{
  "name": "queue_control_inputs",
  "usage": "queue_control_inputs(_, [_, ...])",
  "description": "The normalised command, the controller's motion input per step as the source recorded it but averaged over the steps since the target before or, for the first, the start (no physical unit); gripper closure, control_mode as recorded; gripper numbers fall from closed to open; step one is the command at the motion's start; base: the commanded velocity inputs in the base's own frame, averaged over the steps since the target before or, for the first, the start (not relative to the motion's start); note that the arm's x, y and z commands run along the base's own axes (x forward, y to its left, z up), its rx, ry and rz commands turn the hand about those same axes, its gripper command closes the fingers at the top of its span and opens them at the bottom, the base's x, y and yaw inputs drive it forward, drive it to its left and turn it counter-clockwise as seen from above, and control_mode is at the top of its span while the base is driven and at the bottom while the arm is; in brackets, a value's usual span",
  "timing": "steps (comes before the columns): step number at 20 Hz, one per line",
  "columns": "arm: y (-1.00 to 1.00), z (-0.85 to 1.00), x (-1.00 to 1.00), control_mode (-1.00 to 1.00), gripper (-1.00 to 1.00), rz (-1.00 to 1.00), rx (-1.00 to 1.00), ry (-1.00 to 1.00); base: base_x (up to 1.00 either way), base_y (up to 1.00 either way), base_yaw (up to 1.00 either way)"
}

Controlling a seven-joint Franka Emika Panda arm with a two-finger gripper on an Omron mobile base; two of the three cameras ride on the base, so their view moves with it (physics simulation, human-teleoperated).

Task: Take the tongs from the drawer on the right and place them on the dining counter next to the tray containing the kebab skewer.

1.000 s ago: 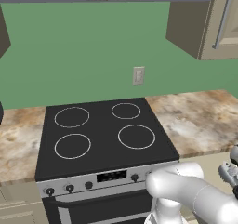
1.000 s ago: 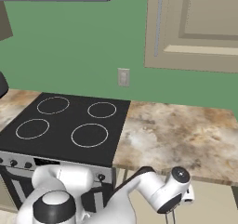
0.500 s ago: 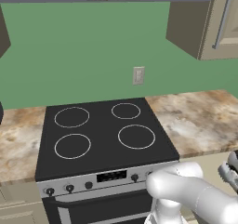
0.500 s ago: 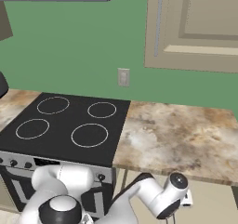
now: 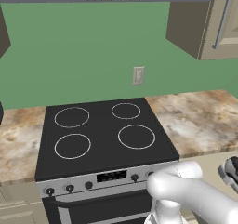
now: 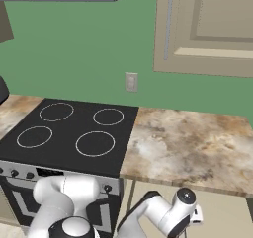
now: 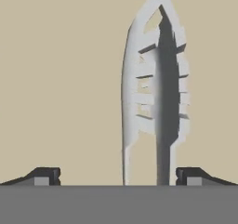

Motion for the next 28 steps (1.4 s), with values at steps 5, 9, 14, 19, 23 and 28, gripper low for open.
queue_control_inputs(5, [-0.14, 0.06, 0.0, -1.0, -1.0, 0.0, 0.04, 0.01, 0.0, 0.0, 0.0])
queue_control_inputs(9, [-0.04, 0.01, 0.0, -1.0, -1.0, 0.0, 0.01, 0.01, 0.0, 0.0, 0.0])
queue_control_inputs(14, [0.0, -0.25, 0.0, -1.0, -1.0, 0.0, 0.0, 0.0, 0.0, 0.0, 0.0])
queue_control_inputs(19, [0.0, -0.49, 0.0, -1.0, -1.0, 0.0, -0.01, 0.0, 0.0, 0.0, 0.0])
queue_control_inputs(23, [0.0, -0.72, 0.0, -1.0, -1.0, 0.0, -0.03, 0.0, 0.0, 0.0, 0.0])
queue_control_inputs(28, [0.0, -0.69, 0.0, -1.0, 1.0, 0.0, 0.0, 0.0, 0.0, 0.0, 0.0])
